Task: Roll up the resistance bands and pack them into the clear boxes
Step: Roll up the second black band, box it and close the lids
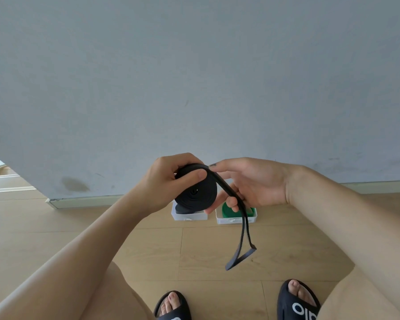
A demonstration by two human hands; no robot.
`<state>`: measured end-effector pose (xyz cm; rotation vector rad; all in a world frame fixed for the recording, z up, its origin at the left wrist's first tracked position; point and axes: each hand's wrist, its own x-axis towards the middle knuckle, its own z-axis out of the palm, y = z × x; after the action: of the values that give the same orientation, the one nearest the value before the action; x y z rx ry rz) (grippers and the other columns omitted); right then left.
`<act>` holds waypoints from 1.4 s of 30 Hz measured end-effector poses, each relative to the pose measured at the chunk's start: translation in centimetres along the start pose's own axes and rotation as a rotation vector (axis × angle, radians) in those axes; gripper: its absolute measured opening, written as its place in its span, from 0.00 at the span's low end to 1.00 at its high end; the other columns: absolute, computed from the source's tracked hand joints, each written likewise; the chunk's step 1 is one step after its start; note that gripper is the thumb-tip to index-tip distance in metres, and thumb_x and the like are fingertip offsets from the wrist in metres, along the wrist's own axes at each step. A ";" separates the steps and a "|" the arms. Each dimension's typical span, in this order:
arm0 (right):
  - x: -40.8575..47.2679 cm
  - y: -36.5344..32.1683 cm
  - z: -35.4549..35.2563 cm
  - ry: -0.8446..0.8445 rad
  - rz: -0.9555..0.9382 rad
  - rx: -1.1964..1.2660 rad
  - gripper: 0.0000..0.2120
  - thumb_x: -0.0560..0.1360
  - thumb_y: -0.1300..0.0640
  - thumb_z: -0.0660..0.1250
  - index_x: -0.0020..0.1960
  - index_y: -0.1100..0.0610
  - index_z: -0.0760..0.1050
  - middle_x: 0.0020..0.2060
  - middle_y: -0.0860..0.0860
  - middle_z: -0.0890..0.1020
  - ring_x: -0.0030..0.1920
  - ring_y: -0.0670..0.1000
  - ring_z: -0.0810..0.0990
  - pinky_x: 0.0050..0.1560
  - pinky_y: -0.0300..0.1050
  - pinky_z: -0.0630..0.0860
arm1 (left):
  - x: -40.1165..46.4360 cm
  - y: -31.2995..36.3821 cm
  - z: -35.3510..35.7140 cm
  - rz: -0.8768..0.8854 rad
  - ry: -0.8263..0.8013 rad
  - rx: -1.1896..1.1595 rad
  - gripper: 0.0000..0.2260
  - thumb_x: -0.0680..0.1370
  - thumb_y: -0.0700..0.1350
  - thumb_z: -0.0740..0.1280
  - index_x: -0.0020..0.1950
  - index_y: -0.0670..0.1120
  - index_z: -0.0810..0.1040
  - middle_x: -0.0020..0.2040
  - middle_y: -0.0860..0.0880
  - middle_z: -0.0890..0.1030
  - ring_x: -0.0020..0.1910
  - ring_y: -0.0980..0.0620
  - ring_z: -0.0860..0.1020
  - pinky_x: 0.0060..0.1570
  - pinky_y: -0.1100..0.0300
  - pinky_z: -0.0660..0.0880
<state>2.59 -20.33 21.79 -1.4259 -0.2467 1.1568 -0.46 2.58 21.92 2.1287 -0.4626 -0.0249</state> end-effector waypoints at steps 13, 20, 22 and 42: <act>0.5 0.6 1.4 0.219 -0.013 -0.137 0.26 0.76 0.36 0.69 0.62 0.56 0.81 0.47 0.61 0.85 0.35 0.49 0.74 0.47 0.46 0.71 | 0.1 0.2 0.6 0.028 -0.109 0.219 0.03 0.78 0.45 0.73 0.46 0.50 0.82 0.37 0.52 0.81 0.36 0.58 0.76 0.37 0.64 0.72; 0.1 0.1 0.7 0.110 -0.066 -0.020 0.26 0.80 0.37 0.65 0.69 0.54 0.75 0.55 0.65 0.85 0.34 0.52 0.72 0.43 0.47 0.70 | 0.2 0.1 0.0 0.036 -0.003 -0.028 0.03 0.79 0.45 0.70 0.48 0.53 0.82 0.40 0.56 0.83 0.40 0.58 0.79 0.40 0.69 0.73; 0.3 0.2 0.7 0.130 -0.066 -0.038 0.26 0.79 0.38 0.66 0.67 0.55 0.76 0.54 0.67 0.85 0.33 0.51 0.71 0.43 0.45 0.69 | 0.0 0.0 0.0 0.030 -0.016 -0.032 0.04 0.80 0.42 0.71 0.48 0.51 0.83 0.41 0.54 0.83 0.41 0.57 0.80 0.40 0.67 0.74; 0.4 0.7 0.8 0.075 0.062 -0.091 0.33 0.76 0.31 0.68 0.70 0.53 0.75 0.55 0.65 0.85 0.35 0.49 0.72 0.44 0.43 0.72 | 0.1 0.1 0.2 0.071 -0.139 0.200 0.07 0.81 0.43 0.70 0.45 0.53 0.81 0.37 0.54 0.80 0.37 0.57 0.75 0.37 0.66 0.71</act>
<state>1.82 -19.70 21.19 -1.5635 -0.2065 1.1519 -0.42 2.30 21.87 2.3141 -0.6452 -0.0907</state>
